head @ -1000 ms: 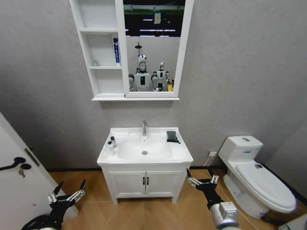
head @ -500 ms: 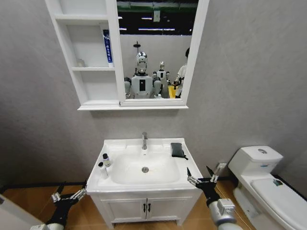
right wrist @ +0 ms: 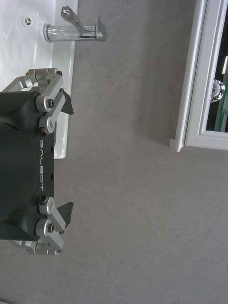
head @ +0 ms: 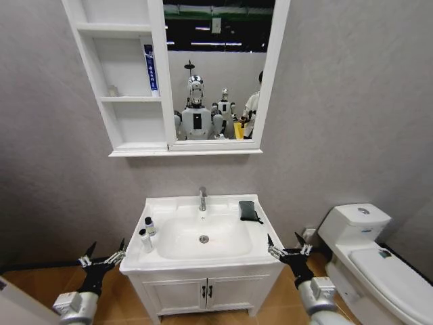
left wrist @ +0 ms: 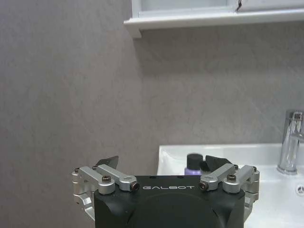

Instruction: Move facial cleanser and shampoo from washbasin to cabinet, then wipe washbasin with towel.

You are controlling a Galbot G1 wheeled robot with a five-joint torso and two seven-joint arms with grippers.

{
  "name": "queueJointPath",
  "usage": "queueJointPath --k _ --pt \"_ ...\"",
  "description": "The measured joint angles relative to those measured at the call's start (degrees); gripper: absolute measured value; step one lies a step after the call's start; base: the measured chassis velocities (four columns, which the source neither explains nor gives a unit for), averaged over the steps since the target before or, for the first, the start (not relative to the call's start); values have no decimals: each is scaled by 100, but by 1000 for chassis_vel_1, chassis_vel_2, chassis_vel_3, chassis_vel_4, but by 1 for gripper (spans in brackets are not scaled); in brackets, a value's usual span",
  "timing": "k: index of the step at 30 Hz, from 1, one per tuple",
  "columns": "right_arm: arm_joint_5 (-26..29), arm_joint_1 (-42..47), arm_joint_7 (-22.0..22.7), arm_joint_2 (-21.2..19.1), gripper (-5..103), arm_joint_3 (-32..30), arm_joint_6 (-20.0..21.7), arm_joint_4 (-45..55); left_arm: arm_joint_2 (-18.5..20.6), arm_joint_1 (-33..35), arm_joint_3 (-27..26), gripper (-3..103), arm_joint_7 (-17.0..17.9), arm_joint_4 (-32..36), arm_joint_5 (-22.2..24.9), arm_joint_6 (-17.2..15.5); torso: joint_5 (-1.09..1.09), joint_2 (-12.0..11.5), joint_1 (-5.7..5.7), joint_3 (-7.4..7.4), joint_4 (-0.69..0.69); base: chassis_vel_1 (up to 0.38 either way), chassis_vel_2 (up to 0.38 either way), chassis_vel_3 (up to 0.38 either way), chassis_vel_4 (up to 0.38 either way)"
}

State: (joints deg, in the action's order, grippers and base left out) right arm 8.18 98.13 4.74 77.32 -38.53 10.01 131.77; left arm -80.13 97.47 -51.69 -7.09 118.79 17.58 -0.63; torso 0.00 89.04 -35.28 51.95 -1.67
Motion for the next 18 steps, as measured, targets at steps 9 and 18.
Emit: queueJointPath --k 9,18 --pt "120 -186 100 5 100 -68 19 -42 -155 57 175 100 -143 -699 -161 502 -1 0 0 0 0 0 0 0 0" --pt "342 -375 153 -55 100 -160 42 -62 -169 -34 413 100 -349 -846 -317 518 0 0 0 0 0 0 0 0 0"
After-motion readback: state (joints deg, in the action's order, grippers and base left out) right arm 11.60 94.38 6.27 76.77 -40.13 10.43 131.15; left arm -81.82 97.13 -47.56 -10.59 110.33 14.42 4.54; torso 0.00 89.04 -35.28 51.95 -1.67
